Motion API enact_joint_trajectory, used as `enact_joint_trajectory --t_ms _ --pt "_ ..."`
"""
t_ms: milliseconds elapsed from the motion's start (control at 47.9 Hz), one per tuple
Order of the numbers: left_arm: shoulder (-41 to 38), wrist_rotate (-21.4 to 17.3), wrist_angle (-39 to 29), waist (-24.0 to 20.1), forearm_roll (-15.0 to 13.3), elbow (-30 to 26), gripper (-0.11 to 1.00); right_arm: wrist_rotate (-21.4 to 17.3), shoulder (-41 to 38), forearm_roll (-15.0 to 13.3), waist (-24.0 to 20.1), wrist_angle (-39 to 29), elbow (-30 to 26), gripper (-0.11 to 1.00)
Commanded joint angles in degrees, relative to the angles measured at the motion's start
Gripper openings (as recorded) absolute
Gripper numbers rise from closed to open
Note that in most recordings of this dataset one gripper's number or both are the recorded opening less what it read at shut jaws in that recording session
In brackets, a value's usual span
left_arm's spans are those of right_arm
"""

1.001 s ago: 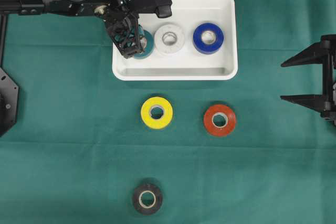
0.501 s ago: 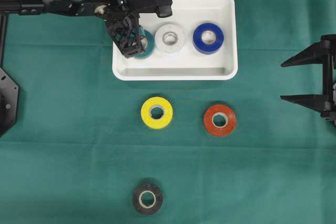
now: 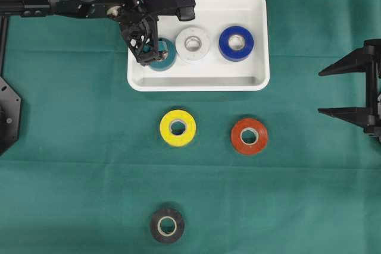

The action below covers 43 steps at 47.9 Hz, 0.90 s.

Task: Pick up the tape from a random location and place it into the white case.
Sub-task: 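Open the left gripper to release the teal roll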

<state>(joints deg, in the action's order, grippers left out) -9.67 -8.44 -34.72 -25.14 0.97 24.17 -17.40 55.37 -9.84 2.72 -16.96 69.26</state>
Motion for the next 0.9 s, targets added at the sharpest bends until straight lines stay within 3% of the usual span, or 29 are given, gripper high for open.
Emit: enact_joint_trajectory --t_ms 0,417,709,876 --pt "3.16 0.09 0.00 0.00 -0.09 -0.88 0.89 0.09 -0.53 -0.18 0.00 0.26 -1.49 0.87" --pt "13.45 0.09 -5.27 0.53 -0.09 -1.41 0.89 0.09 -0.53 -0.18 0.00 0.09 -1.58 0.87" --pt "13.97 0.09 -5.27 0.79 -0.09 -0.97 0.89 0.09 -0.44 -0.18 0.00 0.09 -1.58 0.87" --pt "14.06 0.18 -4.66 3.87 -0.18 -0.62 0.89 0.00 -0.53 -0.18 0.00 0.09 -1.58 0.87"
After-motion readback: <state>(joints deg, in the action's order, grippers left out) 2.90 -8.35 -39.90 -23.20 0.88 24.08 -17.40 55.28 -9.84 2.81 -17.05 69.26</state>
